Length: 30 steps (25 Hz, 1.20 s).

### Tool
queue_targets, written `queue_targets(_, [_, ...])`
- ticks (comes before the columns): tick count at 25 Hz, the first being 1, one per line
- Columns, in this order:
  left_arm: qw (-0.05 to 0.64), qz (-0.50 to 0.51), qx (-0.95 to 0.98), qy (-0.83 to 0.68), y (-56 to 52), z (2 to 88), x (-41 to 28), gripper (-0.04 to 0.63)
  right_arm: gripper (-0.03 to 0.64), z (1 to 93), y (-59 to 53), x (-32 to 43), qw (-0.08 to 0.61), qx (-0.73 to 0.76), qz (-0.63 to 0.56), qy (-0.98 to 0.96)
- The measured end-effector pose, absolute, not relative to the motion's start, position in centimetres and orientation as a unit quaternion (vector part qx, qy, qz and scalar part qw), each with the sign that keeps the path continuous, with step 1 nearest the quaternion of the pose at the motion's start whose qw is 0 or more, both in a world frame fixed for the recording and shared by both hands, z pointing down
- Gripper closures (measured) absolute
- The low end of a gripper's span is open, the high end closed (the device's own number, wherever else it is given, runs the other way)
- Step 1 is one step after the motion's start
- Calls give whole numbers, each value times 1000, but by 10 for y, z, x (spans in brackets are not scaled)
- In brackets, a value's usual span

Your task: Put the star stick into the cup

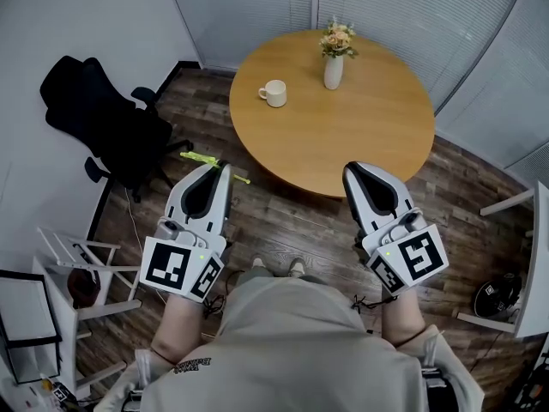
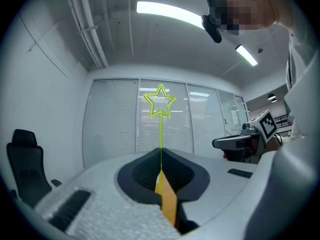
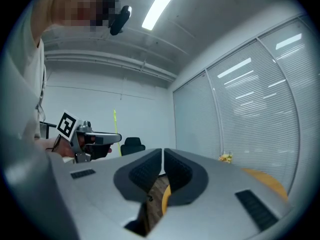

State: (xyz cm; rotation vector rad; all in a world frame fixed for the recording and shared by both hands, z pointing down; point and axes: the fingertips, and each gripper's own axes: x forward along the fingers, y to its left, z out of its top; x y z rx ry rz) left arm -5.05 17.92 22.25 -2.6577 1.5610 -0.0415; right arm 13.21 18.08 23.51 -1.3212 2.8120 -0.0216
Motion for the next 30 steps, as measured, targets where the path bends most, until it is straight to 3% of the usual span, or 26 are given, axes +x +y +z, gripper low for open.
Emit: queue_targets(30, [28, -2, -837, 547, 163, 225, -76, 572, 580, 243, 159, 105, 26, -381, -8, 924])
